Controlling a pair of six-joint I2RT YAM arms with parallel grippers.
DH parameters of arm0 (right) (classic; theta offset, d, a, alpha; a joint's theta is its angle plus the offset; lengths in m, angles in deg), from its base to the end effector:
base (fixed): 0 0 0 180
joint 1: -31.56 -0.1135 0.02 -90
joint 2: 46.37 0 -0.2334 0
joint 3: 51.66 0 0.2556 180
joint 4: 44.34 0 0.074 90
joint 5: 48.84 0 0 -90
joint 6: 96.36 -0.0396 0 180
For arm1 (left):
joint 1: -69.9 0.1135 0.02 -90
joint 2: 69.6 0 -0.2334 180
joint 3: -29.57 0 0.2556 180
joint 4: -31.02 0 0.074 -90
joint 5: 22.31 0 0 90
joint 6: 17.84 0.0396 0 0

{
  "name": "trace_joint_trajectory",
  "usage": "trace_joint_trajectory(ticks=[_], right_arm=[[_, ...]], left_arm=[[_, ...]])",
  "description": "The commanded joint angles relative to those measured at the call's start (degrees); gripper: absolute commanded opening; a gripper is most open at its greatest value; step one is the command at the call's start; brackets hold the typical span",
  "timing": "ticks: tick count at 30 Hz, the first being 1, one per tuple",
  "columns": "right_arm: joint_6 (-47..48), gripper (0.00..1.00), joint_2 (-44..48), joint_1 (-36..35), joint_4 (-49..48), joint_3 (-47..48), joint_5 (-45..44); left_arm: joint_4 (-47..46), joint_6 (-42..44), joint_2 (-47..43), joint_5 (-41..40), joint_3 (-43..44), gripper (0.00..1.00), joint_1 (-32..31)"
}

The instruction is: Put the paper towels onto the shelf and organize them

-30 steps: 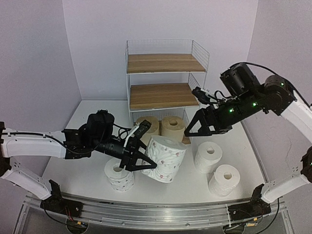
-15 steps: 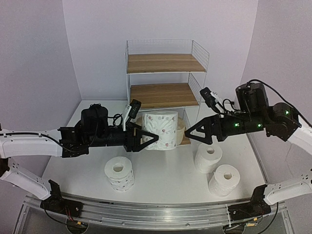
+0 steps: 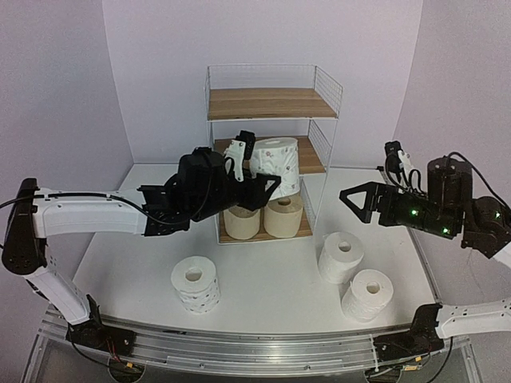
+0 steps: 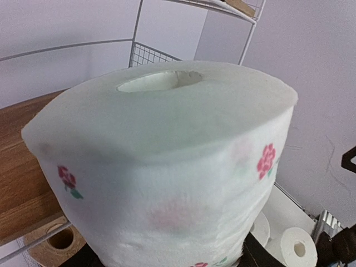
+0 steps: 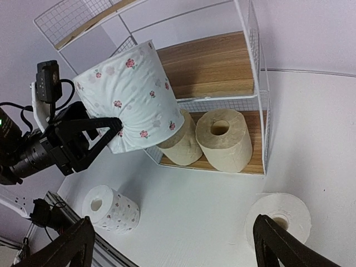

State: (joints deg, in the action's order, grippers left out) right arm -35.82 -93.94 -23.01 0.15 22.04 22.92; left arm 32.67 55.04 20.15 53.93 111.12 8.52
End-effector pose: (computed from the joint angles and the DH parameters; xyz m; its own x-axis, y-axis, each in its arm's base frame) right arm 0.1248 0.1541 0.3632 -0.4549 0.1664 -0.8749 -0.4341 0.8164 0.3809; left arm 0.1916 -0.3315 0.2912 -0.2963 -0.0540 -0.9536 0.6834 0.6854 -0.2511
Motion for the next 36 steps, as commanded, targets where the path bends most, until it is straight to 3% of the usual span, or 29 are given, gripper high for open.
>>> trace_joint_trajectory(ticks=[1,8,19,26,36], right_arm=[[-2.0,0.96,3.2,0.0,-2.1,-1.9,-7.5],[-1.2,0.97,6.4,0.1,-2.1,-2.9,-9.4],[-0.3,0.98,10.3,0.1,-2.0,-5.0,-10.8],[-0.3,0.98,13.3,0.0,-2.0,-6.7,-11.9],[-0.8,0.98,13.7,0.1,-2.0,-7.4,-13.0]], left_arm=[[-3.0,4.7,5.0,-13.1,8.6,0.19,-2.3],[-4.8,6.3,13.5,-27.8,16.5,0.15,-4.6],[-6.9,11.3,20.5,-32.8,25.9,0.15,-5.9],[-10.8,15.6,21.6,-37.9,27.5,0.14,-7.9],[-14.7,20.1,31.0,-42.8,35.8,0.21,-7.0]])
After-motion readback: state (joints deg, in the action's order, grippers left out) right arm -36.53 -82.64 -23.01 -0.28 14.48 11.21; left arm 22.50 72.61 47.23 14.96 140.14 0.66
